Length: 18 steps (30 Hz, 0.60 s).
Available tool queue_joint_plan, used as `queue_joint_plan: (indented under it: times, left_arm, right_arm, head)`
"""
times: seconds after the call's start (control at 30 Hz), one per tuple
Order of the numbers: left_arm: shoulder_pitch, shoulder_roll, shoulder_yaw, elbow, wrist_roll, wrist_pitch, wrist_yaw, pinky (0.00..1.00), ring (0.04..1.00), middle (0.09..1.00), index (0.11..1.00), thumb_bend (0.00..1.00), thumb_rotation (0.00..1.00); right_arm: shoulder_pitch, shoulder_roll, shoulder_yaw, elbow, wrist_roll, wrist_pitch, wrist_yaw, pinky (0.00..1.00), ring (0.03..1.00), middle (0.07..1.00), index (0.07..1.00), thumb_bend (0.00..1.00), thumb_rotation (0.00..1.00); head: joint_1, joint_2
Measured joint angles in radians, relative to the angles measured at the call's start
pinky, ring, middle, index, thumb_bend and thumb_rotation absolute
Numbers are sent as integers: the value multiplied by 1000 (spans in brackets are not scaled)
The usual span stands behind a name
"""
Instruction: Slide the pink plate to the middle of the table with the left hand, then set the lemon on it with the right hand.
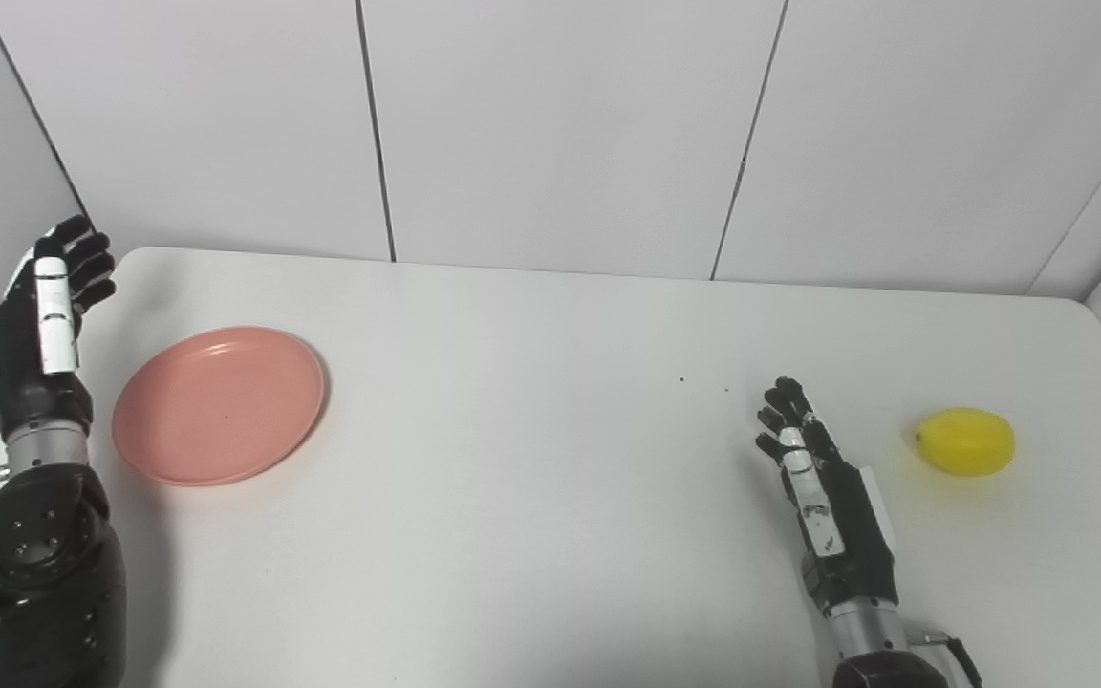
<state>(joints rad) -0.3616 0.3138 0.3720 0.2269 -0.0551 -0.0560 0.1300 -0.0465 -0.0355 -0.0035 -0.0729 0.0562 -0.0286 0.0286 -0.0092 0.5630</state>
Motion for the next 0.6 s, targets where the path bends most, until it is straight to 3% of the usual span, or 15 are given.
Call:
queue_joint_plan:
  times: [0.6]
  left_arm:
    - [7, 18, -28, 226, 17, -70, 8, 773, 796, 784, 772, 563, 1000]
  right_arm:
    - [1, 1, -1, 2, 1, -15, 0, 922, 928, 930, 924, 498, 837]
  head:
    - [6, -5]
